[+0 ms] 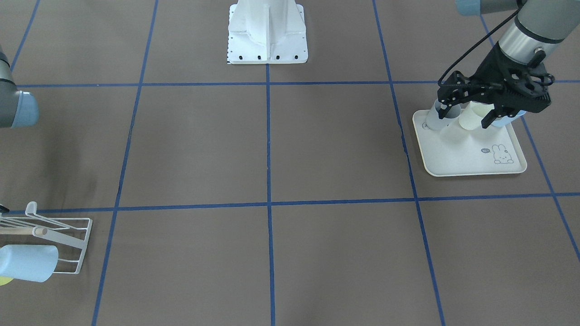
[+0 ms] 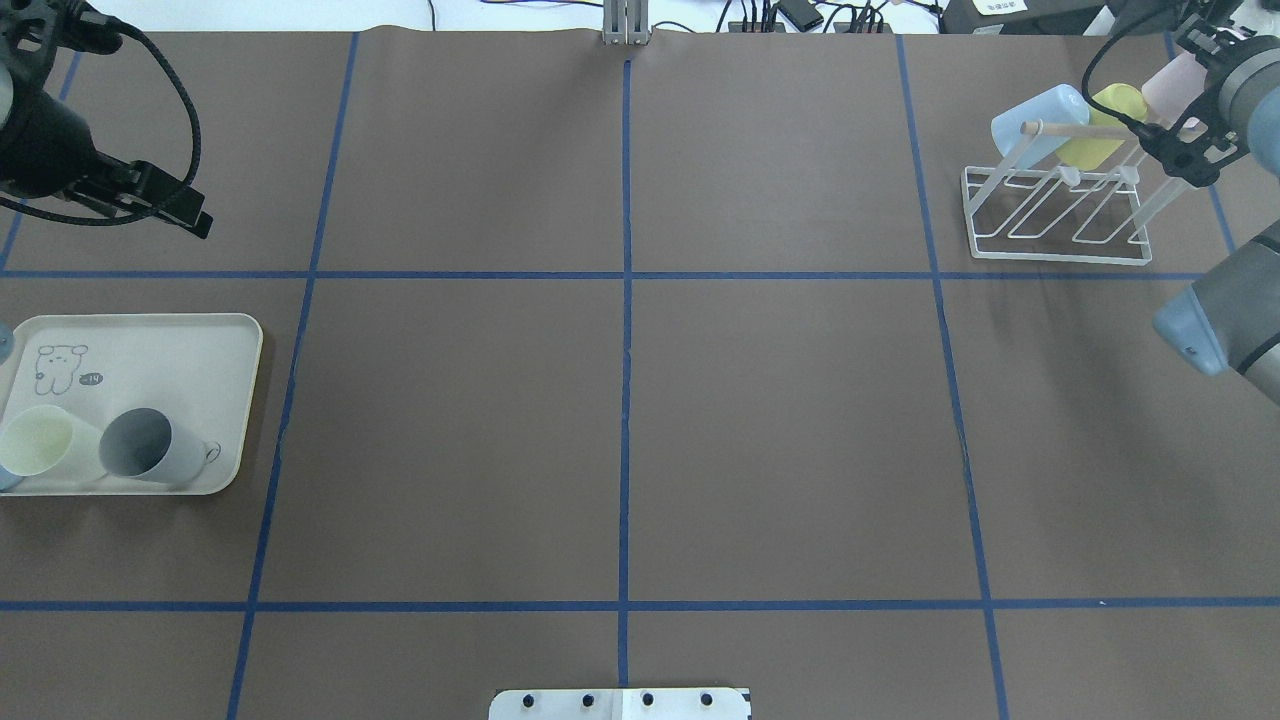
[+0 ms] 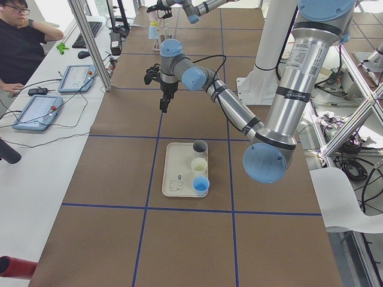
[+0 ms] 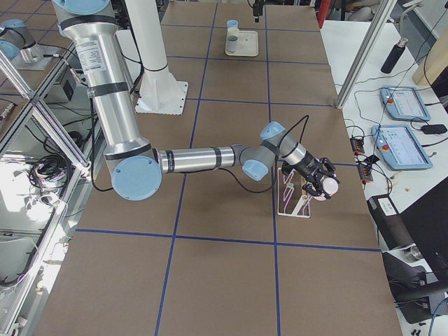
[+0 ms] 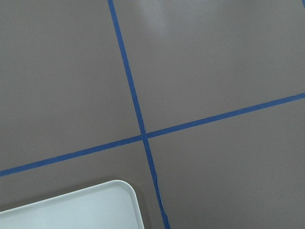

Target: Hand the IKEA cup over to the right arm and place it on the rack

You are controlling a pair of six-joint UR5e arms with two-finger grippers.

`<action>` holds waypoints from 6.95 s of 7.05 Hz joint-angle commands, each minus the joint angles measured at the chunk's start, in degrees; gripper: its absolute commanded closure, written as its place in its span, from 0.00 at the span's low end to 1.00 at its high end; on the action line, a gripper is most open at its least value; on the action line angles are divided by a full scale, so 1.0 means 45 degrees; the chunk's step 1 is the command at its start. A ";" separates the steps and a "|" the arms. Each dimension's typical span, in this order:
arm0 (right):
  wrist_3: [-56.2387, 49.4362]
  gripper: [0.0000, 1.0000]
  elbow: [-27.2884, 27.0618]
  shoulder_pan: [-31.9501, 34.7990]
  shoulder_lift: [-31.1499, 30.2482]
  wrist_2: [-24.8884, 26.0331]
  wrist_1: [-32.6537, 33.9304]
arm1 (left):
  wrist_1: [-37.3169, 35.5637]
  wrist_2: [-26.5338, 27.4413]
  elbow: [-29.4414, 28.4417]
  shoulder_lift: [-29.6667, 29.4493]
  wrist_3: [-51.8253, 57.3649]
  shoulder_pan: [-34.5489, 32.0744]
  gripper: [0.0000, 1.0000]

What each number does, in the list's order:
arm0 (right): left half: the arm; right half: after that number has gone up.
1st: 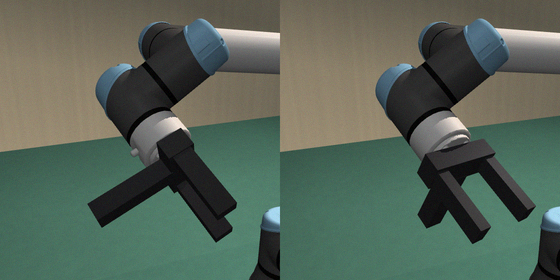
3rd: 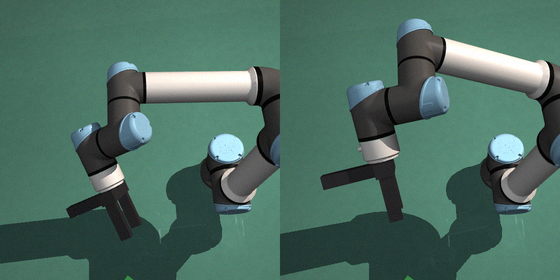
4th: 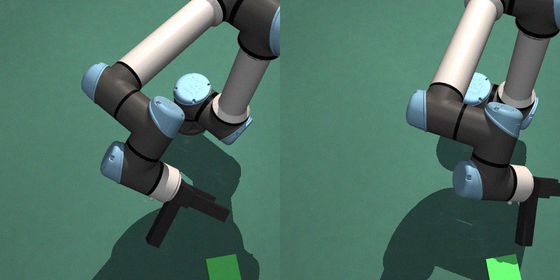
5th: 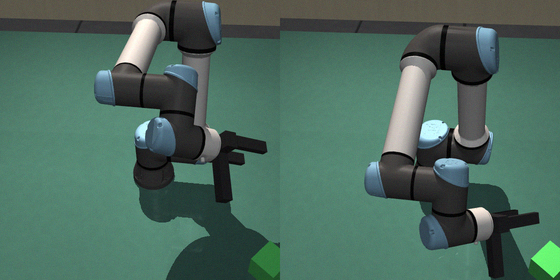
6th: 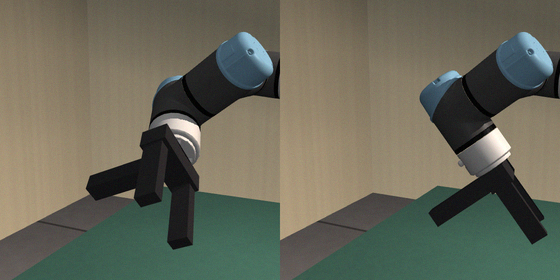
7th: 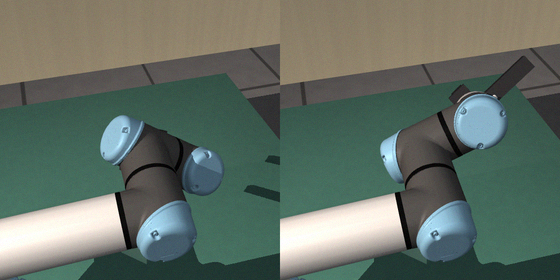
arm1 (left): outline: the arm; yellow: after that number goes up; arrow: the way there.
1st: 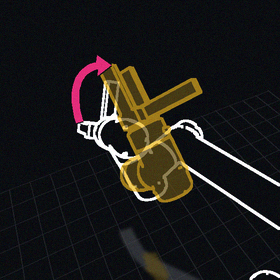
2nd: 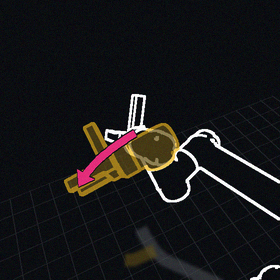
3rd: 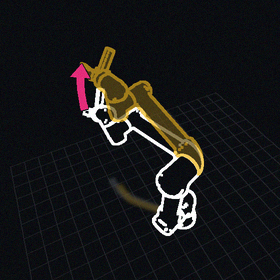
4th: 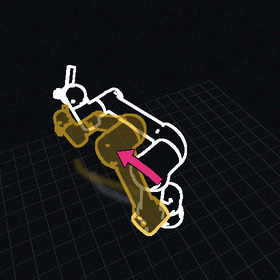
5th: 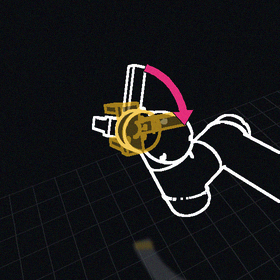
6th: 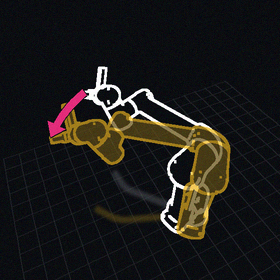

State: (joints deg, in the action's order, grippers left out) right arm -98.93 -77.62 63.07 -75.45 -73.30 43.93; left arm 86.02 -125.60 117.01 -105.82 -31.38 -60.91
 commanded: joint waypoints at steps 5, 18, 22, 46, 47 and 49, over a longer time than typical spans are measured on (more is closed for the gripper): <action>-0.0087 0.92 0.0060 -0.0011 -0.0342 0.0059 -0.0421 | 0.0006 0.0000 0.0013 0.0000 -0.0059 0.0000 0.00; -0.0048 0.27 0.0120 -0.0128 -0.0401 0.0333 -0.0679 | 0.0026 0.0000 -0.0007 0.0000 -0.0059 0.0019 0.00; -0.0048 0.25 0.0100 -0.0265 -0.0401 0.0547 -0.0699 | 0.0026 0.0000 -0.0007 0.0000 -0.0059 0.0020 0.00; 2.8526 0.00 -0.5971 -0.1905 -0.0851 -1.0424 0.1985 | 1.3039 0.0820 -0.3747 0.8613 0.0958 -0.0332 0.00; 2.8507 0.00 -0.5993 -0.1983 -0.0676 -1.0468 0.2461 | 1.3324 0.0820 -0.4163 0.8613 0.0976 -0.0371 0.00; 2.8507 0.00 -0.5857 -0.2100 -0.0694 -1.0352 0.2485 | 1.3327 0.0840 -0.4750 0.8574 0.1015 -0.0371 0.00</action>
State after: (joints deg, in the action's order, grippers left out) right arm 29.35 -104.19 53.87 -78.57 -120.05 54.65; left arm 145.54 -121.88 97.45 -67.19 -26.94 -62.54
